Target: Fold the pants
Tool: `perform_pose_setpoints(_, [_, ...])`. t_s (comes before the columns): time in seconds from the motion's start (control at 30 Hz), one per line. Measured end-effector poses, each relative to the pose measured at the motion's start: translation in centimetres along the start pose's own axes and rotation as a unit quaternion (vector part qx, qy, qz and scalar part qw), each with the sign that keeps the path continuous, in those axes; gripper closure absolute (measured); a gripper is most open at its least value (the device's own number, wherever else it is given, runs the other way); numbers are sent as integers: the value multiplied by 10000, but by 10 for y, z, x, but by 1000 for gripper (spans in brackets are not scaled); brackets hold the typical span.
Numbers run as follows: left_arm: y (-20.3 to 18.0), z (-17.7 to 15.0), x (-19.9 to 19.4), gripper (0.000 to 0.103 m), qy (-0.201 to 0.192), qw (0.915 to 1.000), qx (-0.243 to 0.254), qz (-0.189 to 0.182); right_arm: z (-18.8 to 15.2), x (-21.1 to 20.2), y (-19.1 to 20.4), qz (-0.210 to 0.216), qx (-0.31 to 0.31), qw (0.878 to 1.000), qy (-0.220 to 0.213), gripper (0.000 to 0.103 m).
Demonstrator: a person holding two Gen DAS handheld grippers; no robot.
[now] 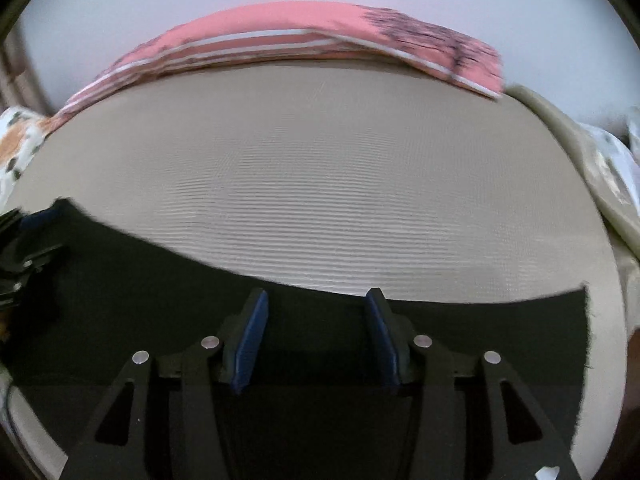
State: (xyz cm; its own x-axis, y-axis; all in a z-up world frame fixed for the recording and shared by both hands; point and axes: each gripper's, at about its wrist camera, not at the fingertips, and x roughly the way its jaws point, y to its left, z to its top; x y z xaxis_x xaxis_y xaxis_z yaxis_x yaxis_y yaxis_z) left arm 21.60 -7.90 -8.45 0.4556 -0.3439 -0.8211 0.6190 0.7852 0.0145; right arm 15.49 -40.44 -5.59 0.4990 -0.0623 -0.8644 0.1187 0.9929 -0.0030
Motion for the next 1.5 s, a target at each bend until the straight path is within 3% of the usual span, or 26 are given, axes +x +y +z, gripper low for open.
perform_pose_setpoints(0.17, [9, 0, -29, 32, -28, 9986, -427, -303, -5, -18, -35, -106, 565, 9983, -78, 54])
perform_pose_setpoints(0.3, [28, -22, -68, 32, -155, 9984, -536, 111, -19, -43, -41, 25, 707, 9973, -194, 53])
perform_pose_setpoints(0.53, [83, -77, -90, 32, 203, 9904, -1170, 703, -43, -47, -45, -1, 897, 9959, -92, 53])
perform_pose_setpoints(0.83, [95, -109, -93, 32, 221, 9924, -1055, 599, -85, -53, -84, -593, 1206, 9908, 187, 53])
perform_pose_setpoints(1.0, [89, -113, -95, 32, 221, 9927, -915, 747, -105, -71, -110, -785, 1418, 9863, 312, 51])
perform_pose_setpoints(1.07, [84, -114, -96, 32, 216, 9921, -887, 865, -115, -90, -124, -562, 1696, 9838, 146, 50])
perform_pose_setpoints(1.17, [78, -110, -99, 32, 237, 9910, -883, 976, -126, -104, -149, 139, 2140, 9767, 24, 50])
perform_pose_setpoints(1.3, [56, -100, -111, 32, 149, 9938, -798, 757, -143, -108, -196, 1366, 2916, 9467, 25, 51])
perform_pose_setpoints(1.5, [-6, -80, -108, 31, 115, 9992, -356, 111, -155, -106, -239, 1672, 3303, 9289, -10, 56])
